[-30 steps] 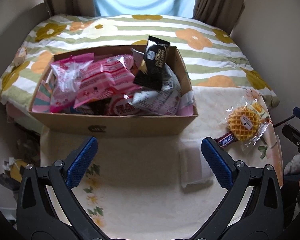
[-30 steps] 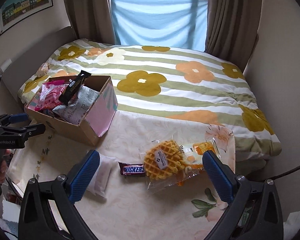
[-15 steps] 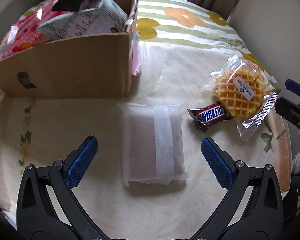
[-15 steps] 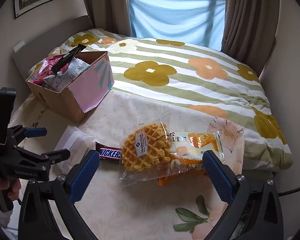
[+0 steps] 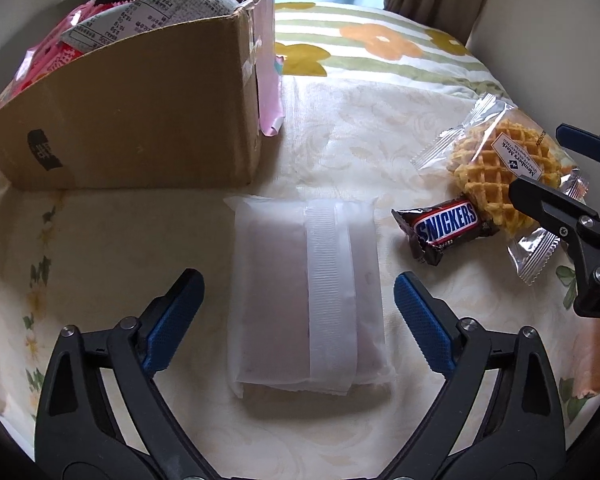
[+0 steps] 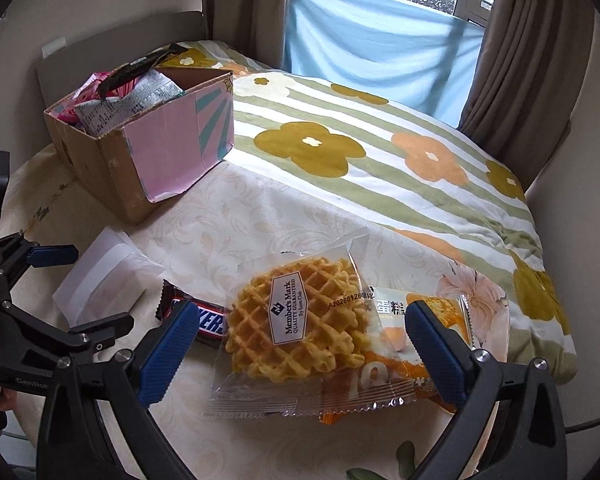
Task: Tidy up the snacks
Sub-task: 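Withdraw both tools toward the white pad and the waffle packet, then grasp the white pad with left tool while right tool grasps waffle packet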
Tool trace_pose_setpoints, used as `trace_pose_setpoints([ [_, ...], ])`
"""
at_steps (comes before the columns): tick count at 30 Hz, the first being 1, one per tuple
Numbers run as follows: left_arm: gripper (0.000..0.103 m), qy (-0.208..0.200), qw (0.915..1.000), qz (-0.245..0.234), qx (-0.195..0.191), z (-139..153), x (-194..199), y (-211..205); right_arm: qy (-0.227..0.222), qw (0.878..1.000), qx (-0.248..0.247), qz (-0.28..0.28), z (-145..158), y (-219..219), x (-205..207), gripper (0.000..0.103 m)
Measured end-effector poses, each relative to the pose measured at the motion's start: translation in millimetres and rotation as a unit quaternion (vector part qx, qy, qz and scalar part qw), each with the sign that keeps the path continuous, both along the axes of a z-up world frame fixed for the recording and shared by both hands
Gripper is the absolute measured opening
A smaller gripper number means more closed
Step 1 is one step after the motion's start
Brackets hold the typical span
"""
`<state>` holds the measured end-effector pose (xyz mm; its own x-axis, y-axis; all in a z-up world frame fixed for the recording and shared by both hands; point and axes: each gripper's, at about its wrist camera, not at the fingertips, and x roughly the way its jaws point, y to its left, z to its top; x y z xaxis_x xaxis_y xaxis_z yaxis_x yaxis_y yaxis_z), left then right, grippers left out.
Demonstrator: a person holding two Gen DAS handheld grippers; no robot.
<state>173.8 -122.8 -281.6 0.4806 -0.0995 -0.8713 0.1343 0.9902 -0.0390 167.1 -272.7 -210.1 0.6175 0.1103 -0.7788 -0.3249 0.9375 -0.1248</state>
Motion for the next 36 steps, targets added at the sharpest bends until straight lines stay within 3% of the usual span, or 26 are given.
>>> trace_pose_setpoints([
  [6, 0.093, -0.010, 0.9999, -0.003, 0.002, 1, -1, -4, -0.006, 1.000, -0.026, 0.009, -8, 6, 3, 0.102],
  [8, 0.081, -0.010, 0.9999, -0.004, 0.005, 0, -2, -7, -0.006, 0.999, -0.033, 0.009, -12, 8, 5, 0.102],
  [12, 0.071, -0.008, 0.9999, -0.005, 0.013, -6, -1, -10, -0.009, 0.999, -0.047, 0.012, -16, 12, 7, 0.102],
  [14, 0.062, -0.012, 0.9999, -0.001, 0.012, -5, -3, -9, -0.013, 0.998, -0.056, 0.016, -17, 15, 6, 0.102],
  [27, 0.060, -0.001, 0.9999, 0.010, 0.003, -4, -2, -5, -0.009, 0.995, -0.093, 0.023, -31, 18, 9, 0.101],
  [36, 0.060, 0.008, 0.9999, 0.014, 0.002, -1, -5, -1, -0.012, 0.996, -0.079, 0.040, -30, 16, 3, 0.086],
])
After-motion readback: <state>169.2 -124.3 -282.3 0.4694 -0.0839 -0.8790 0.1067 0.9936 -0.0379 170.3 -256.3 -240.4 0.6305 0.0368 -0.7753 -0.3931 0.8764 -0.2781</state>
